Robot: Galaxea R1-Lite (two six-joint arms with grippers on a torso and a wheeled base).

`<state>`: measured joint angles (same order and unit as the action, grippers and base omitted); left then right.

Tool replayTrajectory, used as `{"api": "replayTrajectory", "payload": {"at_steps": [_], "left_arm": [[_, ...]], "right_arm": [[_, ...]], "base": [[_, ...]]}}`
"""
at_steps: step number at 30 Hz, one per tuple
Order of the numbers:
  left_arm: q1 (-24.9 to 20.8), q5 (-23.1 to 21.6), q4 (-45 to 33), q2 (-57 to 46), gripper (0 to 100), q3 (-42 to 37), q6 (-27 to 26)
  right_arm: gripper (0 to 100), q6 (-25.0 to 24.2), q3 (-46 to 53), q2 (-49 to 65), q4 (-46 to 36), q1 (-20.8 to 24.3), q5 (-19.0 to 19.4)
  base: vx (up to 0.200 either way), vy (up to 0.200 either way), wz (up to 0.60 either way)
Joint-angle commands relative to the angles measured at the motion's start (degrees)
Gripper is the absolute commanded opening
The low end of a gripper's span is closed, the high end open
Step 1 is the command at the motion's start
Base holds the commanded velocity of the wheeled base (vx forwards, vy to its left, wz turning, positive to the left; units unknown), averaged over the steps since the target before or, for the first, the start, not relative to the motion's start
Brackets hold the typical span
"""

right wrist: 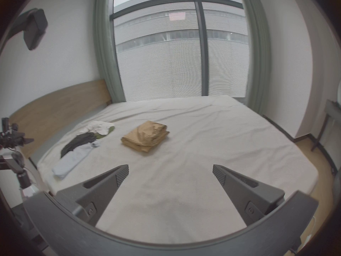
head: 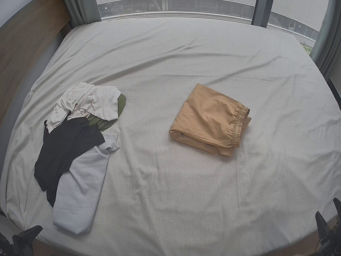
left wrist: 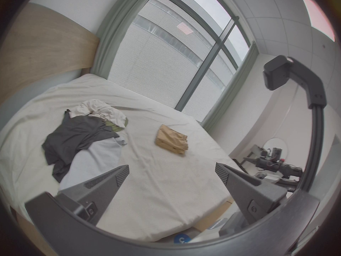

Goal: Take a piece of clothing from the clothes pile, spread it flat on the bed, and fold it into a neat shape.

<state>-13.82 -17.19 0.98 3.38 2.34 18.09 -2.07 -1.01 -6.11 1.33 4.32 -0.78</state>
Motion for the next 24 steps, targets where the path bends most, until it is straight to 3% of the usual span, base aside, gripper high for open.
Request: {"api": "replayTrajectory", "payload": {"at_steps": [1,5,7,10,12,14,20,23,24], "left_arm": [[6.79,1.37,-1.24,2.95,100,-0.14,-2.09],[7.41,6.82,1.4,1.81,100,-1.29,-2.62],[7.5,10.33,2.01,1.81,100,-1.64,-3.85],[8.73,10.6,2.01,1.72,100,-1.64,-4.91],[13.56,10.16,1.84,-0.04,100,-1.64,-5.96],[15.05,10.25,1.84,-2.23,100,-1.73,-8.77],[14.0,9.81,1.57,-3.2,100,-1.73,-14.14],[14.0,11.92,1.57,-3.2,100,-1.73,-20.55],[14.0,14.99,1.49,-3.2,100,-1.73,-21.43]], "right_arm": [[100,0.93,1.01,0.04,-1.77,-0.1,-0.19],[100,1.02,1.01,0.13,-1.77,-0.18,-0.27],[100,1.63,1.01,1.54,-1.77,-4.05,-0.19],[100,2.25,1.01,2.5,-1.77,-6.25,0.08],[100,3.3,1.01,5.49,-1.59,-4.05,1.48],[100,3.13,1.01,6.11,-1.5,-3.88,1.92],[100,2.95,1.01,6.02,-1.5,-4.05,1.92],[100,2.34,1.01,6.11,-1.5,-4.05,1.22],[100,2.07,1.01,6.02,-1.59,-4.05,1.13]], "base": [[0.0,0.0,0.0],[0.0,0.0,0.0],[0.0,0.0,0.0],[0.0,0.0,0.0],[0.0,0.0,0.0],[0.0,0.0,0.0],[0.0,0.0,0.0],[0.0,0.0,0.0],[0.0,0.0,0.0]]}}
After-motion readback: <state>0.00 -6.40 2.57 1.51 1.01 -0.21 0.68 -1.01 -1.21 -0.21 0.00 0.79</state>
